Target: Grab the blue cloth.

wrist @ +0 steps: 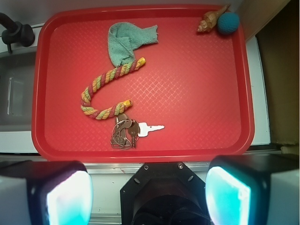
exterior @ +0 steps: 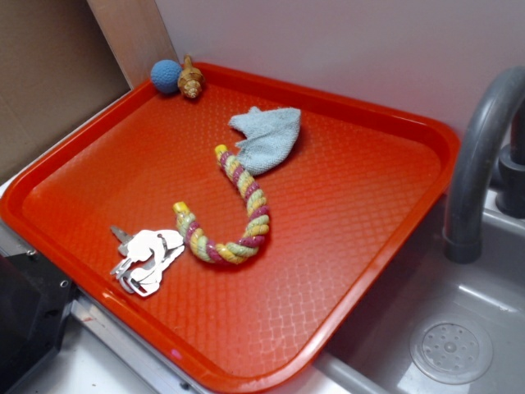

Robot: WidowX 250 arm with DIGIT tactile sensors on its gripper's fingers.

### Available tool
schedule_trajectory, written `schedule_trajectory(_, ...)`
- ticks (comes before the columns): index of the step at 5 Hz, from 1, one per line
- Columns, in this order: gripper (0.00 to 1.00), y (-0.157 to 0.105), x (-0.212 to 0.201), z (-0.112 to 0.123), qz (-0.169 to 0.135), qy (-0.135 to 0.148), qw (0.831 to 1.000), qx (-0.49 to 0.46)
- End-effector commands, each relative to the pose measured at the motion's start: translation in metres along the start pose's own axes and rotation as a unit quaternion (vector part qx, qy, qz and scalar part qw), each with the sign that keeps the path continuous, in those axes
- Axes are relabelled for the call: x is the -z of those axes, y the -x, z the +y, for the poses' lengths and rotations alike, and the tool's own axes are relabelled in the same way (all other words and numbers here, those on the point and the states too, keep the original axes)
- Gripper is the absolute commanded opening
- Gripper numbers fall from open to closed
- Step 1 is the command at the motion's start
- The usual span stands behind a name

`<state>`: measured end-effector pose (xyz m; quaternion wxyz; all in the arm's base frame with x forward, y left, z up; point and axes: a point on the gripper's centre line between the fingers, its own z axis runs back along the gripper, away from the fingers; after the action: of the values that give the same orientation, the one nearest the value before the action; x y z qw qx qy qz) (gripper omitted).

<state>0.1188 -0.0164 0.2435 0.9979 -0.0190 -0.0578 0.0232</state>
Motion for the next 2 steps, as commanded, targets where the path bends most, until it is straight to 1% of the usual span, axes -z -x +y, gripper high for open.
schedule_trajectory(1, 1.00, 0.000, 0.000, 0.000, 0.000, 0.000, 1.000, 0.000)
schedule_trajectory(2, 1.00, -0.044, 0.049, 0.004, -0.103, 0.004, 0.994, -0.023)
